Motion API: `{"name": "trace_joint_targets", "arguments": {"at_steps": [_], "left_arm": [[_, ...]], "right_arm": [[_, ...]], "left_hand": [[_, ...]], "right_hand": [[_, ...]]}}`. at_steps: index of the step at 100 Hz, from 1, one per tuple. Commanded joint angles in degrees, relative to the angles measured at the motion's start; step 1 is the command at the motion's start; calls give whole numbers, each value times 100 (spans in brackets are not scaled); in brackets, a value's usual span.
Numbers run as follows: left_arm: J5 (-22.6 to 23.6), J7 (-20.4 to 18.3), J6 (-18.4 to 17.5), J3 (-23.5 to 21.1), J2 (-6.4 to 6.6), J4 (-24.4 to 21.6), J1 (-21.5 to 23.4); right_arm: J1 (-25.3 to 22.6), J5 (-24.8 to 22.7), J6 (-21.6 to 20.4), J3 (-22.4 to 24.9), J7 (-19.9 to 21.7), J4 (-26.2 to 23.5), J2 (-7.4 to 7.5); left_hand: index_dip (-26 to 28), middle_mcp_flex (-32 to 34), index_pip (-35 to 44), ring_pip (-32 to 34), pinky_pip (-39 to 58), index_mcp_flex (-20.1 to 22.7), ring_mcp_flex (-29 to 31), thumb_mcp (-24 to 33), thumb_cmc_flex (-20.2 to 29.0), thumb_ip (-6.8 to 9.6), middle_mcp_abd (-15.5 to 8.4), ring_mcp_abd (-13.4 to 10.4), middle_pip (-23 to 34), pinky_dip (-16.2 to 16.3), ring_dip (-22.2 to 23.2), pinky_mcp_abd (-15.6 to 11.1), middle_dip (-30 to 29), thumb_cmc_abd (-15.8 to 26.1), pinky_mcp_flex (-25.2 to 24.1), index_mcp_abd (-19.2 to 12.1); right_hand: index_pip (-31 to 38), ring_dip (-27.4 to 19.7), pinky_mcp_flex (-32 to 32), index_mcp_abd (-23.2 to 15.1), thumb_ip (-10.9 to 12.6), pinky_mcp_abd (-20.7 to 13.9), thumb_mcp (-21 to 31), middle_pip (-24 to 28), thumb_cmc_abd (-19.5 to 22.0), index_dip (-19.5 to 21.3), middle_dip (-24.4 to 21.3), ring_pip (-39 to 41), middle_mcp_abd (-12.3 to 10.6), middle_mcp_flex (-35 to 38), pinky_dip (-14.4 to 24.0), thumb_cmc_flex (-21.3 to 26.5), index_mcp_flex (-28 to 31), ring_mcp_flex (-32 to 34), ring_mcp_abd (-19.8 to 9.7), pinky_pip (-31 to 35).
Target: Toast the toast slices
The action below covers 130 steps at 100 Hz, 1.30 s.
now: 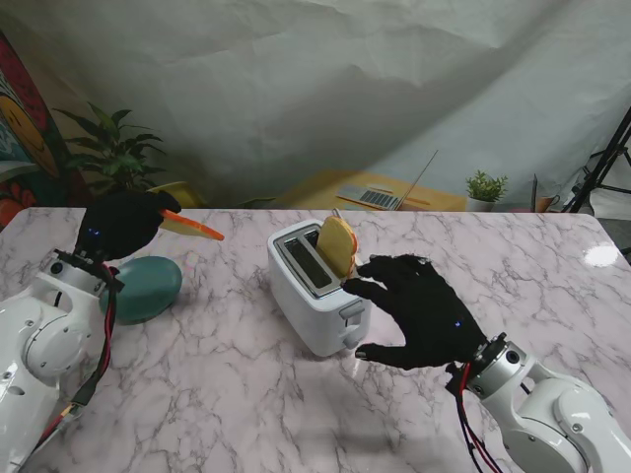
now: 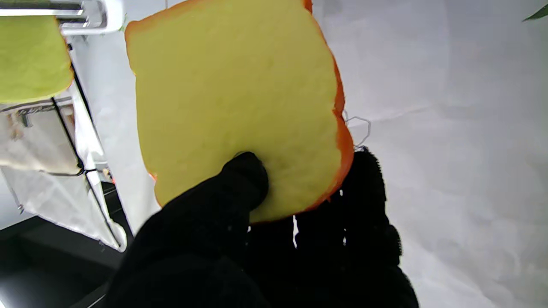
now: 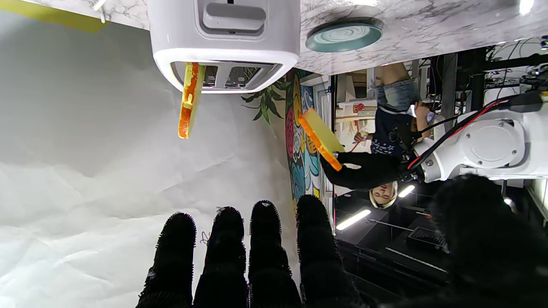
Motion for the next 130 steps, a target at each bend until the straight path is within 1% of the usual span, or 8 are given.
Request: {"name": "trace_joint_targets", "arguments": {"at_steps": [1,19,30,44,58,79,98,130], "left_arm": [[-8,-81,-104,84,-64,-236,-95],[-34,-29,-381,298,-81,-401,-220],[-259,-29,-604,454,-123,-448,-291],[-477,-315,-1140,574,-127,-470,-438],[-882,-969,-1478,654,-112,-515,-613],[-1225,-1445,-1490,904,-91,-435,-930],[-1422,-1619,-1526,1271,-93,-200,-1306],[-1562,-2195,-1872,1688,-4,29,-1707]], "right_arm": [[-60,-119,-13,23,-71,-42,-3],[-102,-92,-20,58,-104,-78,-13],[-118,-79,-61,76,-105,-90,-14],[-125,-70,-110,88,-85,-84,-11],[-130,-19,-194,131,50,-107,-2],[-182,21,-237,172,136,-151,3],[-228,17,-258,185,82,-110,-2],[-325,-8,-287,249,-79,-33,-18]], "left_hand": [[719,394,1548,-30,103,736,296,635,418,115,-672,-128,479,-99,154,-229,230,-166,65,-842],[882,483,1814,-55,118,830,417,768,393,80,-804,-240,562,-139,253,-265,286,-286,129,-1163],[946,570,1908,-111,118,937,519,868,354,68,-897,-318,569,-183,272,-301,288,-392,174,-1286],[999,655,1986,-196,81,1047,619,899,311,53,-1013,-435,554,-239,241,-392,253,-474,254,-1445],[1007,715,1970,-293,40,1107,690,978,240,31,-1049,-457,501,-261,199,-408,208,-532,314,-1492],[1012,741,1962,-348,14,1110,719,1026,196,6,-1064,-477,463,-263,173,-437,187,-553,331,-1494],[1002,762,1937,-384,-6,1167,742,1057,175,-8,-1104,-502,456,-261,152,-462,181,-600,340,-1558],[1010,798,1947,-401,-7,1203,777,1140,125,-37,-1137,-522,452,-249,136,-488,166,-658,362,-1590]], "right_hand": [[73,-62,16,98,28,-150,103,64,133,-82,-7,-155,-33,70,-57,132,75,141,-96,64],[83,-66,4,100,3,-159,134,62,156,-89,-5,-167,-28,61,-48,40,72,141,-103,73],[80,-68,0,102,0,-162,126,55,157,-97,-7,-172,-27,62,-46,38,67,140,-93,72],[56,-74,-24,120,-8,-166,103,34,95,-113,-14,-188,-16,18,-48,-5,20,111,-96,58],[-45,-87,-108,152,-25,-181,-3,-20,-37,-157,-33,-227,5,-156,-82,-265,-128,-25,-90,-17],[-192,-92,-141,207,-3,-182,-110,-38,-55,-211,-47,-233,15,-258,-112,-320,-201,-104,-85,-63],[-242,-91,-125,213,7,-174,-163,-19,-36,-216,-47,-220,10,-241,-116,-289,-165,-86,-89,-56],[-277,-91,-114,222,12,-167,-172,-8,-25,-197,-49,-213,12,-222,-119,-268,-134,-65,-85,-46]]}}
